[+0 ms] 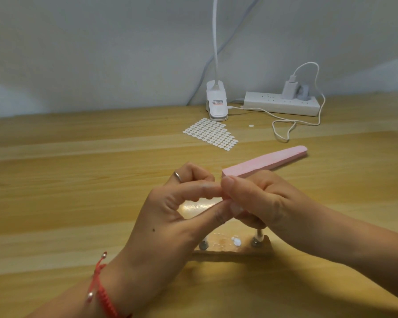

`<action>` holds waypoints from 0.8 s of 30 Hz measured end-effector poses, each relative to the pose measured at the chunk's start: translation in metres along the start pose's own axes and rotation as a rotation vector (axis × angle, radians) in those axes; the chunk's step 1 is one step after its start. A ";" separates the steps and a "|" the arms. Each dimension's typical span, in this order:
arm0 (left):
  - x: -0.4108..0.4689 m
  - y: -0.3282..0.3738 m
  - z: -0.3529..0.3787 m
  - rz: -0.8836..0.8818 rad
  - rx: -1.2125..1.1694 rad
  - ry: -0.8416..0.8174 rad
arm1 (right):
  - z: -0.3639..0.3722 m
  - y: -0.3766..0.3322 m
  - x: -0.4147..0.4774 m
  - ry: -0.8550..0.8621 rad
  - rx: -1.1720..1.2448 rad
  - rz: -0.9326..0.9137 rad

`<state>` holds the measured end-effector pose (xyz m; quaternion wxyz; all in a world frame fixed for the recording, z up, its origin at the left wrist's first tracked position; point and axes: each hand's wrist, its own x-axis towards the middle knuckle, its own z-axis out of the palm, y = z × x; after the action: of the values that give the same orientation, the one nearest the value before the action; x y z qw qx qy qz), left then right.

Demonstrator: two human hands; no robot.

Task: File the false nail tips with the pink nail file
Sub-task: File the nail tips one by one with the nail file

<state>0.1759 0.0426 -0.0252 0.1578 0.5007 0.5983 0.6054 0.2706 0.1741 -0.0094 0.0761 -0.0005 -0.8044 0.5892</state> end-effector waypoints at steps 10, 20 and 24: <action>-0.001 -0.001 0.000 -0.009 0.003 -0.014 | -0.002 0.005 -0.001 0.019 -0.031 0.023; -0.002 -0.001 0.000 -0.020 0.001 -0.020 | -0.004 0.010 0.000 0.023 -0.039 -0.004; -0.002 0.000 0.000 -0.015 -0.004 -0.025 | -0.005 0.007 -0.001 -0.016 -0.028 -0.032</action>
<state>0.1769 0.0411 -0.0262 0.1707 0.5033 0.5987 0.5993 0.2716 0.1806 -0.0151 0.0792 0.0161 -0.8132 0.5763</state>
